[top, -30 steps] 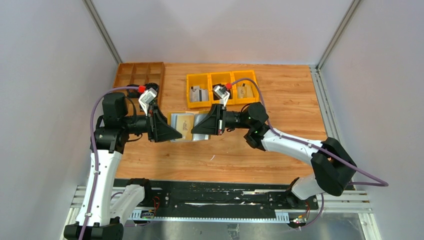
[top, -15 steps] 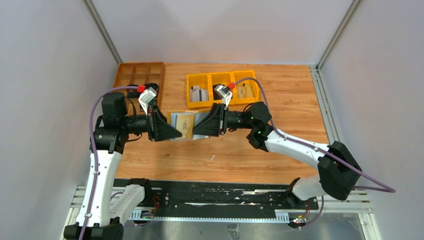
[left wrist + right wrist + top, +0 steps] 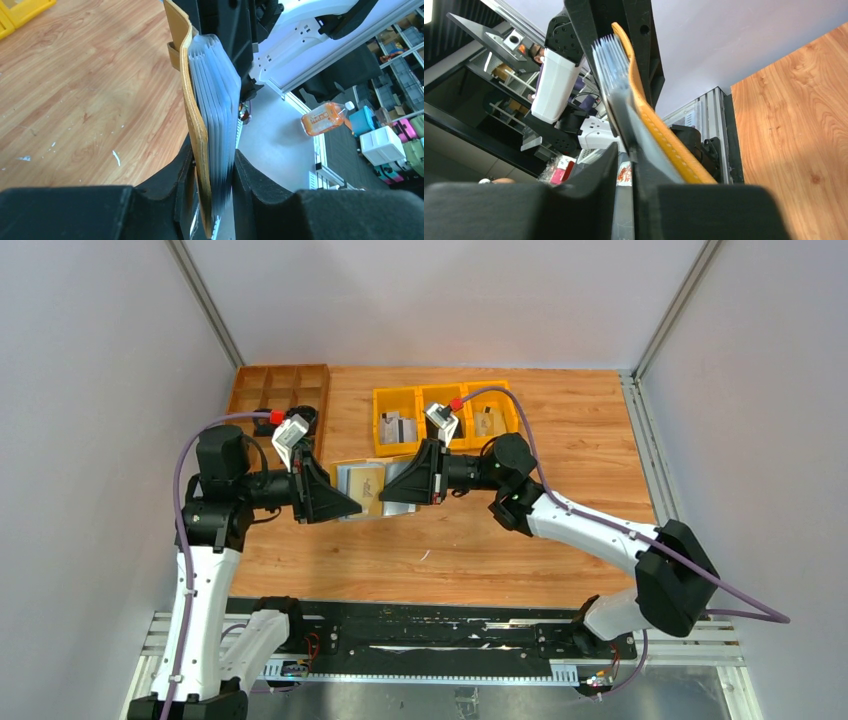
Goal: Take the credit cards out of the card holder
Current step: Remove the credit card from the card holder.
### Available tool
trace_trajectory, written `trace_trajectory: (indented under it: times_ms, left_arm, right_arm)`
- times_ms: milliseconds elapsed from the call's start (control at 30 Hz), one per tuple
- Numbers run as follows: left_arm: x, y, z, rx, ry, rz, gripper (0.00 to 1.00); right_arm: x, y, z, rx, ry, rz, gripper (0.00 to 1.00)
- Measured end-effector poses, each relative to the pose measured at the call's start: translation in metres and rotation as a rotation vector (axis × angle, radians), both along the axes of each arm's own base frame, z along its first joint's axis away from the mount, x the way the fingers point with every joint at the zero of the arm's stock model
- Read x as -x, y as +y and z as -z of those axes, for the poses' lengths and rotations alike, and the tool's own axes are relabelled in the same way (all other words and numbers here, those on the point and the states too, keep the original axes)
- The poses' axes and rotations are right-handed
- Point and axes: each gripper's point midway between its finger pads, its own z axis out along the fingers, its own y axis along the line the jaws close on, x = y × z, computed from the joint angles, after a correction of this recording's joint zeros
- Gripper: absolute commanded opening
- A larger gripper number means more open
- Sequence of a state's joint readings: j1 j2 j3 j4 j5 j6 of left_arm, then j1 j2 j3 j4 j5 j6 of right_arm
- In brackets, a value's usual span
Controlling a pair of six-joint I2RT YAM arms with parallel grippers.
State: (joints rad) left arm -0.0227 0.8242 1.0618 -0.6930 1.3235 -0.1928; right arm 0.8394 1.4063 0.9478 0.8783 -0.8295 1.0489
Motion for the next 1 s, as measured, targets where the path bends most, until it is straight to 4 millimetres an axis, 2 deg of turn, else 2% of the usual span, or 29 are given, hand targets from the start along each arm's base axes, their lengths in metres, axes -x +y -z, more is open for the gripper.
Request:
trace_trajectory:
  times_ms: [33, 67, 167, 400, 1000]
  left_arm:
    - [0.000, 0.000, 0.000, 0.000, -0.001, 0.000, 0.30]
    - [0.001, 0.000, -0.001, 0.003, -0.003, 0.004, 0.33]
    - [0.004, 0.000, -0.002, 0.007, -0.009, 0.011, 0.39]
    - [0.009, -0.002, -0.004, 0.018, -0.008, 0.041, 0.39]
    - [0.006, -0.003, -0.009, 0.023, 0.008, 0.047, 0.20]
  right_arm:
    - [0.000, 0.000, 0.000, 0.000, 0.000, -0.001, 0.02]
    - [-0.001, 0.001, 0.000, 0.002, 0.004, -0.001, 0.00]
    - [0.000, 0.001, 0.000, 0.001, 0.004, -0.006, 0.00]
    - [-0.001, -0.005, 0.007, -0.019, 0.025, 0.002, 0.00]
    - [0.001, -0.020, 0.005, -0.042, 0.016, 0.022, 0.00]
